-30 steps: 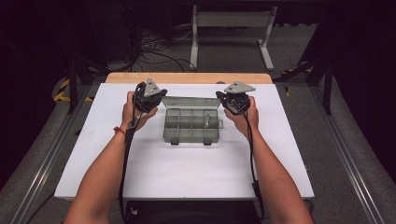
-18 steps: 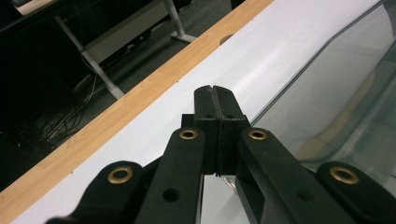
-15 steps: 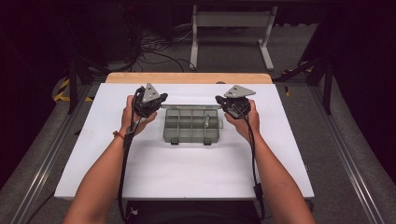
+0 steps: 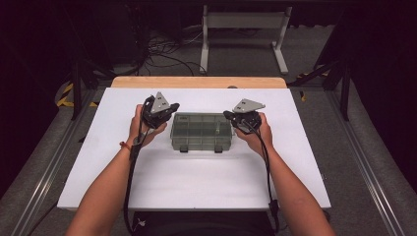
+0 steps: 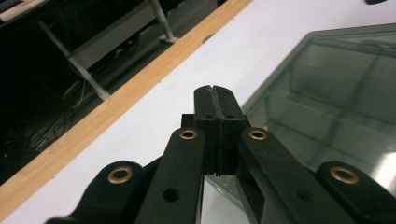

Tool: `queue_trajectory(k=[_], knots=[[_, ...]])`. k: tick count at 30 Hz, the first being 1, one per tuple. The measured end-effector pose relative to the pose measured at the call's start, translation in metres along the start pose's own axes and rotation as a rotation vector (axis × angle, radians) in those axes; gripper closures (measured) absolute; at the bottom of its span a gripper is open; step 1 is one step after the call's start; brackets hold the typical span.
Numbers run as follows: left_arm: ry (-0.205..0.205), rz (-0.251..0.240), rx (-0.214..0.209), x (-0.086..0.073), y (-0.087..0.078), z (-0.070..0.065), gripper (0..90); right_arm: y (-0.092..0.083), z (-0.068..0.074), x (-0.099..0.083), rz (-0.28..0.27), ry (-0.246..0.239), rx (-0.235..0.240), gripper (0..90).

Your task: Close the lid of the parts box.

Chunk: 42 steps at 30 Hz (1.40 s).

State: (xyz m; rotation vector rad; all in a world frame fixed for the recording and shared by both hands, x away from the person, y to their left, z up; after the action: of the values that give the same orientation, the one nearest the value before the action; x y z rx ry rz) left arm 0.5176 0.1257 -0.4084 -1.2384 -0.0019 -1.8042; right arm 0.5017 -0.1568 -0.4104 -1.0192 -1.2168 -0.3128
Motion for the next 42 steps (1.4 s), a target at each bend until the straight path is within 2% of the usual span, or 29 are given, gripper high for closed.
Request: queue_trajectory(k=[8,15,18,26,28,31,34,35,38,42], knots=[[0.03,-0.017,-0.033,-0.001,-0.007,-0.015,90.0,-0.006,0.009,-0.007,0.008,-0.014,0.033,90.0],[0.039,-0.038,-0.066,-0.006,-0.013,-0.029,90.0,-0.009,0.02,-0.016,0.02,-0.027,0.067,90.0],[0.036,-0.04,-0.081,-0.008,-0.016,-0.034,90.0,-0.011,0.023,-0.021,0.02,-0.03,0.078,90.0],[0.069,-0.036,-0.123,-0.014,-0.021,-0.051,90.0,-0.017,0.027,-0.034,0.031,-0.029,0.1,90.0],[0.07,-0.038,-0.124,-0.015,-0.02,-0.053,90.0,-0.018,0.028,-0.037,0.04,-0.026,0.104,90.0],[0.063,-0.025,-0.149,-0.021,-0.015,-0.057,90.0,-0.017,0.028,-0.042,0.041,-0.017,0.105,90.0],[0.066,-0.016,-0.152,-0.024,-0.012,-0.06,90.0,-0.016,0.029,-0.045,0.045,-0.028,0.106,90.0],[0.066,-0.012,-0.141,-0.025,-0.011,-0.059,90.0,-0.016,0.029,-0.046,0.046,-0.028,0.107,90.0],[0.041,-0.02,-0.153,-0.028,-0.009,-0.059,90.0,-0.016,0.03,-0.047,0.044,-0.025,0.114,90.0],[0.037,-0.023,-0.164,-0.03,-0.007,-0.062,90.0,-0.015,0.029,-0.052,0.046,-0.017,0.122,90.0]])
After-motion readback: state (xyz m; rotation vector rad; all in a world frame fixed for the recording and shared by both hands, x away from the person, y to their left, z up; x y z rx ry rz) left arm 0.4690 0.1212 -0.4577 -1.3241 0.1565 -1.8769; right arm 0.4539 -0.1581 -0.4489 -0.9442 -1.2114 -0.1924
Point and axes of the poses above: each handheld gripper's, and its own axes: y roughly forward along the jaws, x roughly out of its top, z roughly to its left, the point moved 3 cm from there along y, roughly forward along the jaws, and after that the axes turned 14 degrees about y, right-handed, at the moved point
